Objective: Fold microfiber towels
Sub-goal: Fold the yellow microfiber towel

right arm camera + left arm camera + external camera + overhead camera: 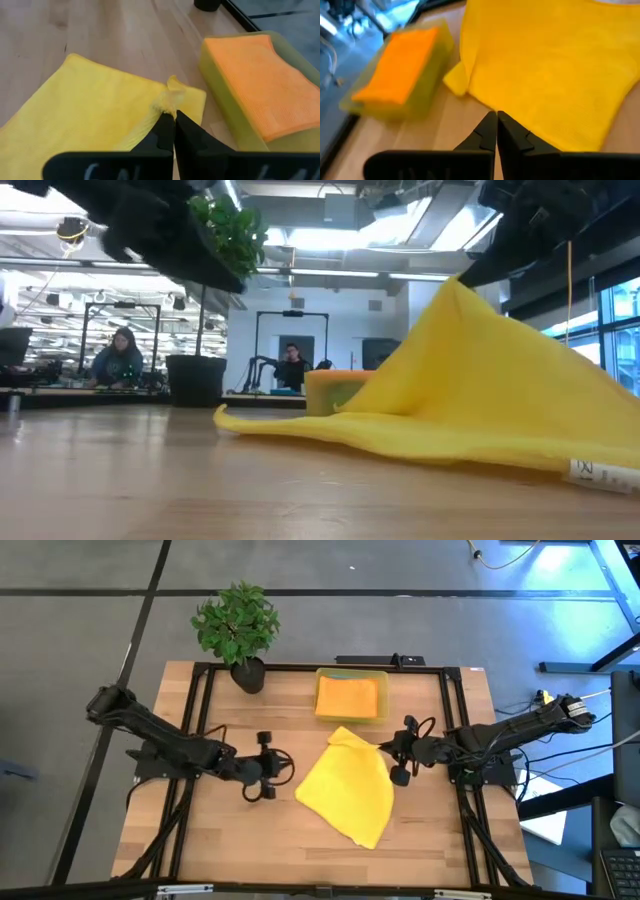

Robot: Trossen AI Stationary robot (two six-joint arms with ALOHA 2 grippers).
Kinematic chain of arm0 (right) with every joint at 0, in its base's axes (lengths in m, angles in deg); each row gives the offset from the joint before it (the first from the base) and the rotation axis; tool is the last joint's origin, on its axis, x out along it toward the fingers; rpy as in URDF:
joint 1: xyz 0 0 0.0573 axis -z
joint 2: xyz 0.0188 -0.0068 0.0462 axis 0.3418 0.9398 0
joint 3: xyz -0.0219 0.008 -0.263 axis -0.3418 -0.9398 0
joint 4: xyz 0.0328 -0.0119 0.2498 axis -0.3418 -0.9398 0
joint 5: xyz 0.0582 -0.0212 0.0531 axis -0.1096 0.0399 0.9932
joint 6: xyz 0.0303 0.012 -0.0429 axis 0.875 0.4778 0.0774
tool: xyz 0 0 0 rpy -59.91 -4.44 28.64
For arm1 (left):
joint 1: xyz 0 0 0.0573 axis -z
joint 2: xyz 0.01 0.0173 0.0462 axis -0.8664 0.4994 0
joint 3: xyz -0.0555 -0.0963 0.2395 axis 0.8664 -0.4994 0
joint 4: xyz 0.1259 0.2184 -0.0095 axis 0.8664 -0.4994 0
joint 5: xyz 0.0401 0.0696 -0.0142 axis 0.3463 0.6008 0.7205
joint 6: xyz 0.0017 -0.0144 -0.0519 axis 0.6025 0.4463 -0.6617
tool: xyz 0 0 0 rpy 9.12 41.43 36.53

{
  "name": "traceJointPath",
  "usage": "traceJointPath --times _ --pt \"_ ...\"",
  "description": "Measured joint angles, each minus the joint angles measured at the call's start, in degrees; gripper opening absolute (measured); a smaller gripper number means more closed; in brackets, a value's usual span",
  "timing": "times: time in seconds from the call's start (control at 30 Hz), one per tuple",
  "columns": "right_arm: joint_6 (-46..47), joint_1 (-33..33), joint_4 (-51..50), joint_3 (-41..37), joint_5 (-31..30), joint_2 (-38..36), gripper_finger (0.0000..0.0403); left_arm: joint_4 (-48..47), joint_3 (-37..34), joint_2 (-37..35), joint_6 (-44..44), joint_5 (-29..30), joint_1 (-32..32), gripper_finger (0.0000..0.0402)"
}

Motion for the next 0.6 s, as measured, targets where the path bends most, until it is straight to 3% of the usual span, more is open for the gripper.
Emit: traceJointPath --times 0.17,0.33,0.6 --pt "-1.1 0.0 0.3 0.4 0.1 0.0 0.0 13.6 -0.1 7.8 12.6 -3.0 -4.7 0.0047" --pt "-1.4 0.0 1.0 0.4 0.5 0.0 0.0 29.0 0.0 19.5 17.4 -10.7 -12.2 0.0099" --pt "-1.4 0.0 1.4 0.4 1.7 0.0 0.0 30.4 9.0 33.6 18.9 -18.7 -21.6 0.0117"
